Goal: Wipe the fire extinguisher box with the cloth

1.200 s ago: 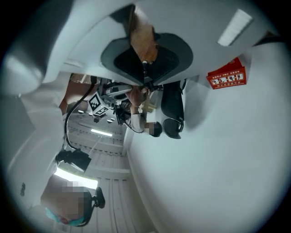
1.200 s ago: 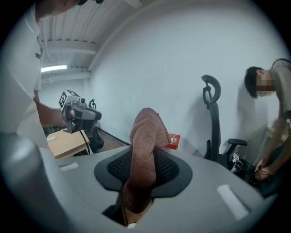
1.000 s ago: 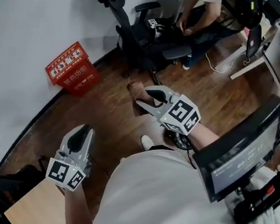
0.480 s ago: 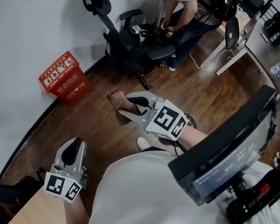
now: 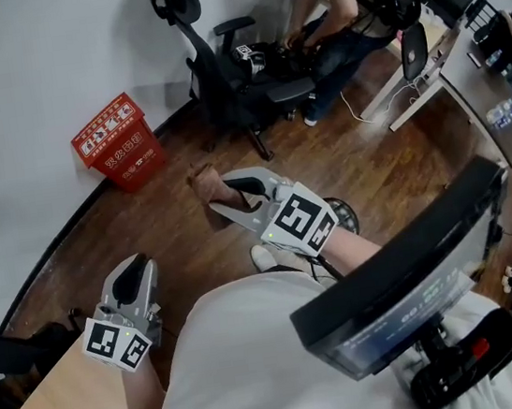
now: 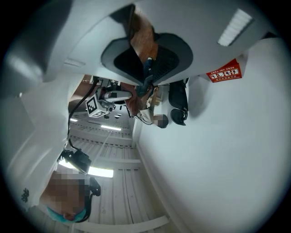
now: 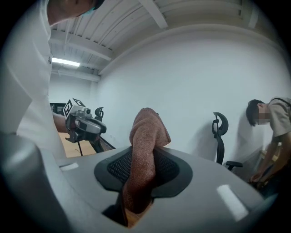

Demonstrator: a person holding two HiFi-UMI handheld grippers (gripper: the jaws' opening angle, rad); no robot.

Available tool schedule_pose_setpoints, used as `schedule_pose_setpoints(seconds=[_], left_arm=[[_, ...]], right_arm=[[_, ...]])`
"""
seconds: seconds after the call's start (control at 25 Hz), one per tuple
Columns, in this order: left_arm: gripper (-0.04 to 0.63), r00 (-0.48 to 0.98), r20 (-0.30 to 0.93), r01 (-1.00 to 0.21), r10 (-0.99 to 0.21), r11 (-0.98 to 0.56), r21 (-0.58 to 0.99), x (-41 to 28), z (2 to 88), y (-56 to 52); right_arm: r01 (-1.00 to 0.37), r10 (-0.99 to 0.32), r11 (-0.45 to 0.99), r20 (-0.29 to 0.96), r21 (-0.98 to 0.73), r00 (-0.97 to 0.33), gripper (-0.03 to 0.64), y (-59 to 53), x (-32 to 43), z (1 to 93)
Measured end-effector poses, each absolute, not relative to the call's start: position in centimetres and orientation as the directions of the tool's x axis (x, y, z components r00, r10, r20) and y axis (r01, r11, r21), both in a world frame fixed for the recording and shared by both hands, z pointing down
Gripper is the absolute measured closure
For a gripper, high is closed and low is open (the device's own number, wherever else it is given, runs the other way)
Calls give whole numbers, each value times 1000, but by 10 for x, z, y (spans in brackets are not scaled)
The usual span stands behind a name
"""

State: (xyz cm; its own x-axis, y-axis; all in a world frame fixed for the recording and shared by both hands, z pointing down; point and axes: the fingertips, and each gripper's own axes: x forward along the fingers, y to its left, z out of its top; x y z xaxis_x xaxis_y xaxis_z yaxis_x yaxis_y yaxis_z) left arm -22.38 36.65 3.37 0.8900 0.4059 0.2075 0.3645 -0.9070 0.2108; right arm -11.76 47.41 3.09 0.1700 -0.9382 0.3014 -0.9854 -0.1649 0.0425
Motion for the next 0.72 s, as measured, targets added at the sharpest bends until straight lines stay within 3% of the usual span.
schedule_pose_setpoints(seconds=[0.72], left_arm=[[534, 878, 188, 397, 439, -890, 224, -225, 40, 370]], right_arm=[[-982, -930, -186, 313, 45, 191, 502, 481, -128, 33]])
